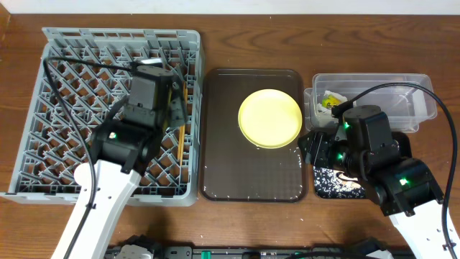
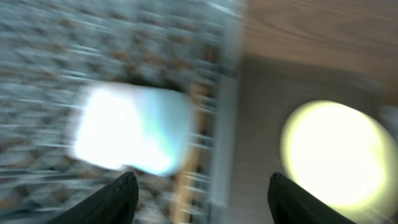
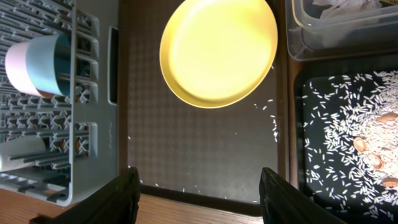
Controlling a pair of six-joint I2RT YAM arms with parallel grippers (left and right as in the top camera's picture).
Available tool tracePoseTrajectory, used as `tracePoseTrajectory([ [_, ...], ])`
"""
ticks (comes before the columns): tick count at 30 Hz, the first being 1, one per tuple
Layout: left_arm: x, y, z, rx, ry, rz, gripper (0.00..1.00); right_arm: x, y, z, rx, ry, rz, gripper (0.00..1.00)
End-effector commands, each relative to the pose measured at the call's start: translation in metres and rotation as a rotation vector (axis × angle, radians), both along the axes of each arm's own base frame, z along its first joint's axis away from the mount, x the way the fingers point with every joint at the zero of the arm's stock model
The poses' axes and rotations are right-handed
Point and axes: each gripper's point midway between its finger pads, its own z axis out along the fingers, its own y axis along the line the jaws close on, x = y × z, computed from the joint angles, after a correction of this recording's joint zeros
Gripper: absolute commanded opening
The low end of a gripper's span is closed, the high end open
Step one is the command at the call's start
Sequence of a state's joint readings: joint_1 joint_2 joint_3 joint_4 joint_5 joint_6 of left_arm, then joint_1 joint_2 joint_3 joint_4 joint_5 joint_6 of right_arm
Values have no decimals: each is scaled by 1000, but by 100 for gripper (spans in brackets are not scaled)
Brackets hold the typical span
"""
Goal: Sort waste into correct bins and load items into the dishwasher
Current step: 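Grasp the yellow plate edge with the left gripper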
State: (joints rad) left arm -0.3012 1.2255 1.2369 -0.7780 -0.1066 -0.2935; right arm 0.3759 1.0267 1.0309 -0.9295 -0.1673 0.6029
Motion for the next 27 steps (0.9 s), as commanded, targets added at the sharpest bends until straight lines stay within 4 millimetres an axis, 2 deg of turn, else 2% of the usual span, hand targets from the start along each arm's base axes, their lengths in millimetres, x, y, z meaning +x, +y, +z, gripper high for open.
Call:
tracePoseTrajectory([
  [1, -12, -58, -3, -263, 88, -198, 68, 2, -6, -2, -9, 9, -31, 60],
  [2, -10, -62, -8, -269, 95, -211, 68, 2, -6, -2, -9, 9, -31, 60],
  [5, -7, -80, -37, -255, 168, -246, 68, 2, -6, -2, -9, 7, -32, 61],
  [8, -12, -114, -75, -268, 295, -330, 67, 2, -8, -2, -15, 6, -35, 61],
  [9, -13, -126, -93, -256, 345, -345, 65, 2, -8, -2, -14, 6, -36, 61],
  [12, -10, -141, -132, -276, 446, -274, 64, 2, -7, -2, -15, 7, -36, 61],
  [17, 0, -144, -180, -315, 554, -120, 62, 2, -7, -2, -14, 6, -36, 61],
  [24, 21, -145, -211, -325, 545, -99, 61, 4, -7, -7, -21, 23, -36, 62],
  [27, 23, -149, -226, -329, 562, -88, 58, 5, -6, -12, -28, 40, -36, 61],
])
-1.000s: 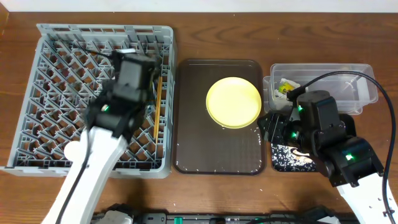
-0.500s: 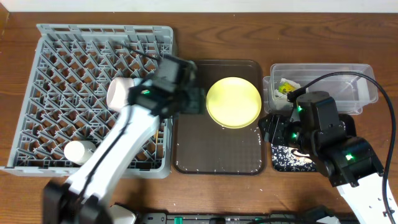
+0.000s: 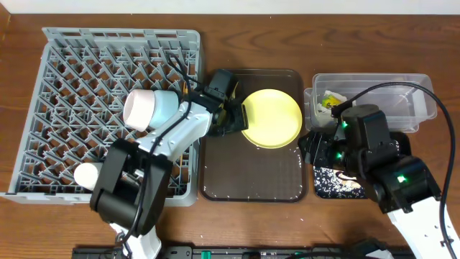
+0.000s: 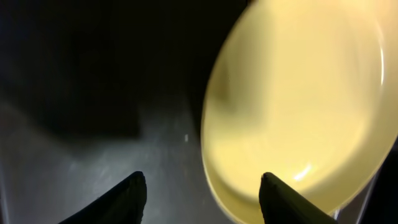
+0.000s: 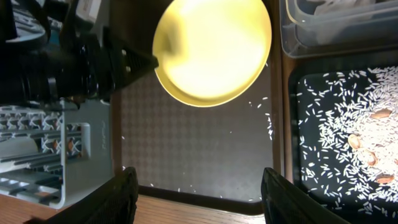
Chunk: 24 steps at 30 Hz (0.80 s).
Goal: Sort waste into correct bins and load items into the dishwasher
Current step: 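Grasp the yellow plate edge with the left gripper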
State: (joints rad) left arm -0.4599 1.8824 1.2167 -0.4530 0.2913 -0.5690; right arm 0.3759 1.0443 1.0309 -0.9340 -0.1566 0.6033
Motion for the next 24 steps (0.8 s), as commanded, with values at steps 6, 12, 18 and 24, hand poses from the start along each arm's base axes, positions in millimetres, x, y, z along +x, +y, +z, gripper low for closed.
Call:
tracePoseTrajectory([
  [6, -8, -2, -50, 22, 104, 25, 36, 5, -4, -13, -23, 50, -29, 57],
  [12, -3, -10, -47, -17, 78, -5, 19, 6, -4, -13, -22, 48, -29, 58],
  [18, -4, -47, -26, -215, 33, -177, 8, 5, -4, -14, -23, 50, -29, 58],
  [24, -1, -47, -15, -276, 26, -196, 8, 5, -5, -14, -24, 53, -28, 57],
])
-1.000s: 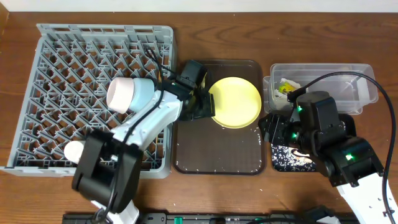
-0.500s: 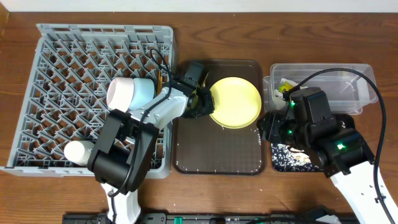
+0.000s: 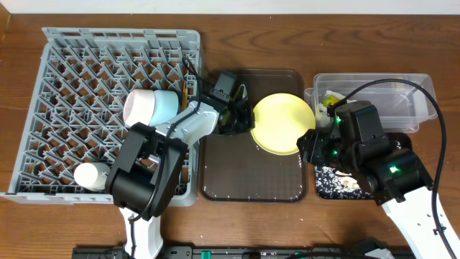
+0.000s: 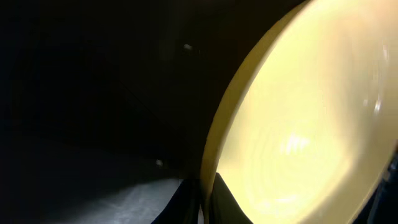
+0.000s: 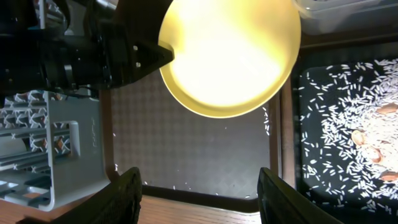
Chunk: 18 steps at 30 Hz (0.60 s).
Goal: Sort waste into correct bins and load items into the dishwasher
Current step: 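Grasp the yellow plate edge with the left gripper, then lift the yellow plate with the left gripper and stand it in the rack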
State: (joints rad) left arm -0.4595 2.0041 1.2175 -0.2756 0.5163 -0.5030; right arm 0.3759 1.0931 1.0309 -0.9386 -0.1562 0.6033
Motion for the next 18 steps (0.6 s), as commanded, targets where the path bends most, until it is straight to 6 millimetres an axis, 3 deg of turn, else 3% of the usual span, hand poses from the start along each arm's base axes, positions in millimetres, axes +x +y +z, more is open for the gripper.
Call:
tracePoseTrajectory([
  [1, -3, -3, 17, -108, 0, -65, 8, 1, -6, -1, -5, 6, -28, 57],
  [4, 7, 6, 47, -156, -63, -64, 7, 0, -7, -2, -9, 14, -28, 58],
  [7, 18, 26, 91, -182, -165, -40, 7, -1, -7, -2, -9, 15, -28, 58],
  [11, 26, 67, 155, -191, -316, 14, 8, -1, -7, -2, -9, 15, -28, 57],
  [14, 22, 116, 195, -159, -398, 100, 8, -1, -7, -2, -9, 15, -28, 58],
  [18, 5, 197, 212, 28, -435, 273, 7, -1, -7, -2, -9, 15, -28, 58],
])
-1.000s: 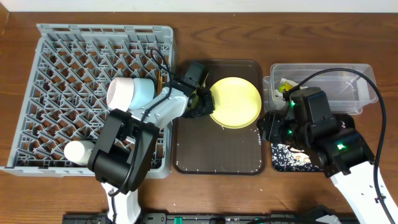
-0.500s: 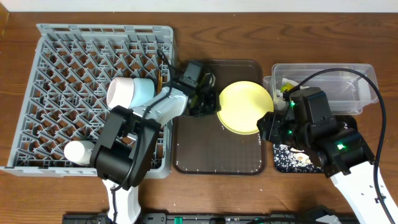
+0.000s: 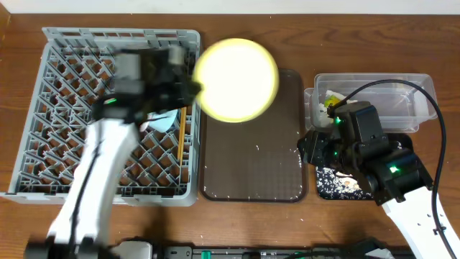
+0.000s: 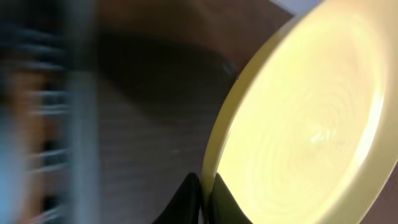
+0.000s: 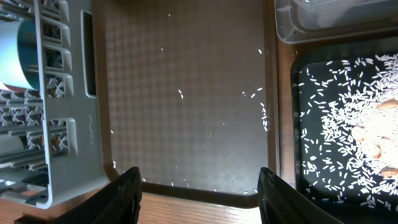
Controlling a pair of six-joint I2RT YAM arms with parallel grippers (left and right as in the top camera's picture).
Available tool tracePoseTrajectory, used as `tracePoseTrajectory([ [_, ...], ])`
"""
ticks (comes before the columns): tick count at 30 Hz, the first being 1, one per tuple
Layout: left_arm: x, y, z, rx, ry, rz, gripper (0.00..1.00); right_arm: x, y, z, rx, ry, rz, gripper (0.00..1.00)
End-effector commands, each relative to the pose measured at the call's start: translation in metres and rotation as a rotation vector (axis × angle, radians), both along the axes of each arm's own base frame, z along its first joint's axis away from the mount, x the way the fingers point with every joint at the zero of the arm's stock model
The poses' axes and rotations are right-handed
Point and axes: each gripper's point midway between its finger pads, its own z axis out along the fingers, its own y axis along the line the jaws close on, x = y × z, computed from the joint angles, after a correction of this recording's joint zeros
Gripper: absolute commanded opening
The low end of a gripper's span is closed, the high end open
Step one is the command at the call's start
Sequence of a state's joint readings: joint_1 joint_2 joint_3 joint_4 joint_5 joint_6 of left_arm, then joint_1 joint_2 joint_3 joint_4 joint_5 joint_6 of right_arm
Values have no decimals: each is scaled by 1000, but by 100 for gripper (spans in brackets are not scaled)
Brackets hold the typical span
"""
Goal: Sort waste into correct bins and load items into the dishwasher
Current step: 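Lift the yellow plate with the left gripper and stand it in the rack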
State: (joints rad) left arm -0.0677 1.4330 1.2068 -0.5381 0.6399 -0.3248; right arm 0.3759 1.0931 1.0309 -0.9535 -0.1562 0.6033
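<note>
A yellow plate (image 3: 236, 78) is lifted above the far left part of the brown tray (image 3: 251, 173), with my left gripper (image 3: 192, 89) shut on its left rim. In the left wrist view the plate (image 4: 305, 118) fills the right side, its edge pinched between my dark fingers (image 4: 190, 199). The grey dish rack (image 3: 72, 108) stands at the left and holds a blue cup (image 3: 162, 121). My right gripper (image 5: 199, 205) is open over the tray's (image 5: 186, 93) near edge, holding nothing.
A clear plastic bin (image 3: 374, 101) with scraps sits at the far right. A dark tray (image 5: 348, 130) scattered with rice and nuts lies in front of it. Rice grains dot the brown tray. Chopsticks (image 3: 180, 137) lie along the rack's right side.
My left gripper has lifted the yellow plate off the brown tray and carried it left and toward the far side. The tray now lies bare apart from rice. The right arm stays put.
My left gripper was open over the rack by the blue cup. Then it stood open at the plate's left rim on the tray. Then it was shut on that rim, the plate shifted right. Now the plate hangs in the air near the rack.
</note>
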Motion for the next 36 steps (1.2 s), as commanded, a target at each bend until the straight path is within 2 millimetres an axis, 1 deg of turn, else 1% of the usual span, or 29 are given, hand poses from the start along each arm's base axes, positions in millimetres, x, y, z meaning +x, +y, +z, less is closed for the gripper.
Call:
tracePoseTrajectory([
  [1, -14, 79, 11, 189, -40, 181, 8, 2, -5, 0, -4, 1, -28, 58],
  [2, -20, 100, 11, 235, -25, 244, 8, 2, -5, 0, -4, 1, -28, 58],
  [3, -28, 125, 10, 289, -3, 320, 8, 2, -5, 0, -4, 1, -28, 58],
  [4, -34, 144, 10, 325, 10, 377, 7, 2, -5, 0, -4, 1, -28, 58],
  [5, -47, 179, 10, 378, 44, 489, 7, 2, -5, 0, -4, 1, -28, 58],
  [8, -62, 228, 12, 406, 74, 656, 8, 2, -5, 0, -4, 1, -28, 59],
  [10, -65, 250, 15, 410, 65, 724, 8, 2, -6, 0, -4, 1, -28, 59],
  [12, -66, 272, 18, 452, 51, 790, 7, 2, -6, -1, -6, 4, -28, 59],
  [15, -62, 292, 19, 526, 29, 829, 8, 1, -6, -1, -6, 6, -28, 59],
  [18, -55, 305, 17, 608, 14, 811, 7, 1, -6, -1, -7, 6, -27, 59],
  [21, -61, 327, 11, 718, 63, 866, 7, 1, -6, -1, -12, 2, -18, 59],
  [23, -63, 336, 7, 772, 86, 879, 8, 1, -6, -1, -14, 0, -12, 59],
  [28, -58, 349, 4, 850, 86, 865, 7, 1, -6, -1, -17, -2, -6, 59],
  [30, -57, 357, 4, 890, 90, 881, 8, 1, -6, -1, -18, -1, -6, 59],
  [31, -55, 358, 2, 901, 90, 866, 8, 1, -6, -1, -18, -1, -6, 59],
  [35, -52, 361, -10, 910, 123, 842, 8, 1, -6, -1, -17, -3, -7, 59],
  [36, -51, 361, -18, 907, 141, 833, 7, 2, -6, -1, -16, -6, -7, 60],
])
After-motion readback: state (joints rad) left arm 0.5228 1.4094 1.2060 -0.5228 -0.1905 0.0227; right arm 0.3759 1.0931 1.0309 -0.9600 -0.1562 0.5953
